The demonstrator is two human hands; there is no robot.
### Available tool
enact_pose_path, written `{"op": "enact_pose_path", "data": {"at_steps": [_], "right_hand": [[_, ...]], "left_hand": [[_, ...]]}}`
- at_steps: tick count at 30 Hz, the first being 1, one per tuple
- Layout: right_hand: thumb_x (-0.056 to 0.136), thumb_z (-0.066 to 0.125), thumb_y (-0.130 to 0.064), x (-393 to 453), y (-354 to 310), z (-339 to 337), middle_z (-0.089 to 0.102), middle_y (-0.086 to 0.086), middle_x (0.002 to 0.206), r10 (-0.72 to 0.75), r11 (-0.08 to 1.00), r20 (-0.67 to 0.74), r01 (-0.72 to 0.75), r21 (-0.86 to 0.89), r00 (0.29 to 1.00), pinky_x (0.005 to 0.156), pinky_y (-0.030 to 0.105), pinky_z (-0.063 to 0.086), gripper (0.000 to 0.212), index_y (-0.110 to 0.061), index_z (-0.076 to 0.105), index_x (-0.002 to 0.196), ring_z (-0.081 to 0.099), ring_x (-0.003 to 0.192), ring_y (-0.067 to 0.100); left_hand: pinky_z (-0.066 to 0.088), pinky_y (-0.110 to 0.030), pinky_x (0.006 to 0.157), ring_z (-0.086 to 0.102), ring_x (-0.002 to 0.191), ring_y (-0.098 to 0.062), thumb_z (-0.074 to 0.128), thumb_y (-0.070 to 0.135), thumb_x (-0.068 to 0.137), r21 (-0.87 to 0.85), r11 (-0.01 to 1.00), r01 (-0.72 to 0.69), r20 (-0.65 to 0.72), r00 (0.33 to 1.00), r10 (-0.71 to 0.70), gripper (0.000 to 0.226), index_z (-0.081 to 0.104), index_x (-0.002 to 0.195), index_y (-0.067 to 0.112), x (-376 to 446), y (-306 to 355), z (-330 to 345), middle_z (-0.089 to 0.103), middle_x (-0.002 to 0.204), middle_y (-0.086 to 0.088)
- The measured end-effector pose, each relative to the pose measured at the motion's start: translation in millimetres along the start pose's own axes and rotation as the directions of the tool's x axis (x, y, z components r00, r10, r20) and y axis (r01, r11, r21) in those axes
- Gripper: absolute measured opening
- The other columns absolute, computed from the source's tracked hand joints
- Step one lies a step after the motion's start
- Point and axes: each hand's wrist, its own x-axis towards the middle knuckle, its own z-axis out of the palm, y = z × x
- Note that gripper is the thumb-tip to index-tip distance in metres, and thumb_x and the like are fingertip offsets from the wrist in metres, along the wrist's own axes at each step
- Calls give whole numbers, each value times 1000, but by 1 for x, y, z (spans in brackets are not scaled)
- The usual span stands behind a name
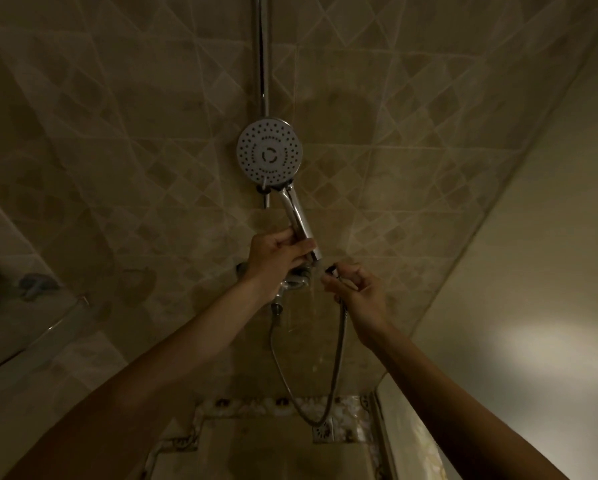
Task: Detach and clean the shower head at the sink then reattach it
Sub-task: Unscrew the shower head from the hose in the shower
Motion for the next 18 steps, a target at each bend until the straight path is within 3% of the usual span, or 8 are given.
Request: {"op": "enact_pose_path", "data": {"at_steps": [5, 9, 13, 16, 18], "right_hand": [[84, 84, -19, 2, 2, -7, 78, -4, 92, 2, 999, -52, -4, -39, 999, 72, 33, 55, 14, -20, 73, 92, 74, 83, 13], [84, 84, -16, 4, 0, -7, 79, -5, 90, -24, 998, -86, 19, -59, 996, 67, 21, 57, 16, -30, 76, 88, 75, 81, 11], [86, 82, -19, 8, -9, -9, 80, -6, 94, -34, 998, -72, 31, -54, 997, 68, 17, 57, 13, -20, 77, 97, 77, 86, 11], [89, 79, -20, 14, -18, -8, 80, -3, 92, -49, 997, -47, 46, -57, 998, 74, 20, 55, 13, -20, 78, 102, 77, 90, 13], [92, 77, -21, 19, -26, -5, 81, -1, 94, -58, 996, -37, 55, -67, 998, 78, 25, 55, 13, -30, 80, 101, 77, 92, 13]], "left_hand": [[59, -36, 93, 74, 104, -24, 76, 4, 85, 0, 1000, -15, -40, 999, 15, 23, 76, 107, 4, 4, -5, -7, 78, 106, -11], [60, -28, 83, 74, 100, -21, 76, 4, 85, -27, 999, -19, -56, 998, 18, 19, 76, 104, 5, 9, -5, -10, 78, 101, -11], [60, -25, 80, 75, 96, -16, 75, 3, 85, -14, 999, -32, -32, 999, 32, 18, 76, 103, 8, 10, -3, -13, 80, 97, -4], [60, -27, 86, 75, 99, -15, 74, 3, 86, 15, 999, -39, -29, 999, 39, 24, 75, 110, 6, 12, 1, -13, 80, 102, -4], [60, -27, 86, 74, 101, -16, 74, 3, 86, 32, 998, -50, -28, 998, 51, 27, 73, 113, 5, 13, 8, -13, 79, 105, -5]]}}
